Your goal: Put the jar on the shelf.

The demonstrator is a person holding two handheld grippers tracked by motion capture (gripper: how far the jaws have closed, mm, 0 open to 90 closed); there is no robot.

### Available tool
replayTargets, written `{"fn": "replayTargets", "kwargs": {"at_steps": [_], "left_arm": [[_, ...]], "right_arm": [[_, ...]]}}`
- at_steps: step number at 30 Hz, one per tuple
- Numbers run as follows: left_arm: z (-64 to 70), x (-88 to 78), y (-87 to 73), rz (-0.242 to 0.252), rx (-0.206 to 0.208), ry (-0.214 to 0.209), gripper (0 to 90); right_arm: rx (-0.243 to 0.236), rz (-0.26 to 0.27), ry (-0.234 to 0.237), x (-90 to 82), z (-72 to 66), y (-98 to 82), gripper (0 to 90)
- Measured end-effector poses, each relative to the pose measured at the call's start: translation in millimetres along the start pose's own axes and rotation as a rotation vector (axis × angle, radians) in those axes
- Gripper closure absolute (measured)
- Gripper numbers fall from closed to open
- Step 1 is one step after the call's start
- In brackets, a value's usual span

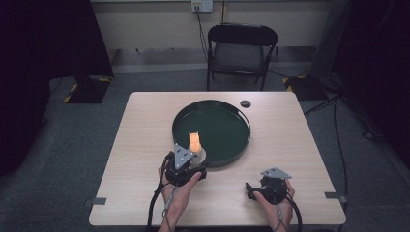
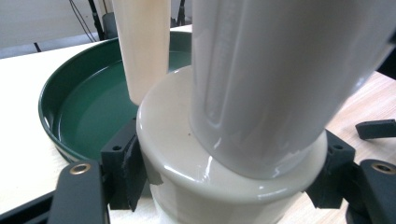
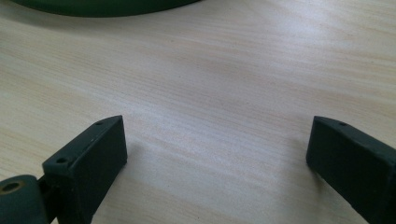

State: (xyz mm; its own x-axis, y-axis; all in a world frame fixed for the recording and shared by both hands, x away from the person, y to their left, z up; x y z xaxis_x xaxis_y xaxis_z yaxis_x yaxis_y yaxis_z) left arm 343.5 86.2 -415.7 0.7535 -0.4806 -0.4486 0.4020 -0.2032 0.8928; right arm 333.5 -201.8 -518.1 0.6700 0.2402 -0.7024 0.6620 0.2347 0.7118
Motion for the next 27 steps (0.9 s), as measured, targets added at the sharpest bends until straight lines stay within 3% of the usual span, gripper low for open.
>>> {"fn": "replayTargets", "kwargs": {"at_steps": [2, 6, 7, 17, 27], "left_arm": [[0.0, 2.7, 3.8, 0.002, -0.002, -0.018, 28.5], [-0.4, 8.9, 8.4, -0.006, -0.005, -0.014, 28.4], [-1.5, 9.9, 9.8, -0.002, 0.0, 0.004, 28.4], [-11.2, 18.2, 22.5, -0.002, -0.01, -0.01, 28.5], [-11.7, 30.8, 34.9, 0.017, 0.013, -0.017, 28.5]], "right_arm": [[0.0, 0.0, 0.0, 0.0, 0.0, 0.0, 4.4], [0.0, 0.0, 0.0, 0.0, 0.0, 0.0, 4.4], [0.0, 0.0, 0.0, 0.0, 0.0, 0.0, 4.4], [0.0, 0.0, 0.0, 0.0, 0.0, -0.1, 4.4], [0.0, 0.0, 0.0, 0.0, 0.0, -0.1, 4.4]]}}
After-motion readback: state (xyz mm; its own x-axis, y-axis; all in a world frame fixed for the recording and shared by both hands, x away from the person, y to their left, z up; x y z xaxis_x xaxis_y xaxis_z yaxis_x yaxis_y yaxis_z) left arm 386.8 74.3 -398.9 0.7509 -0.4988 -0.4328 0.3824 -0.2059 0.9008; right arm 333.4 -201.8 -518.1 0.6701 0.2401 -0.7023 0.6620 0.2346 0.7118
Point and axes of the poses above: each handheld gripper's, and its own axes: x roughly forward along the jaws, y roughly out of its top, z roughly to its right, the point moved 1 cm from there along x, roughly forward along the jaws, and after that the axes turned 1 degree about -z, right-handed, at the moved point
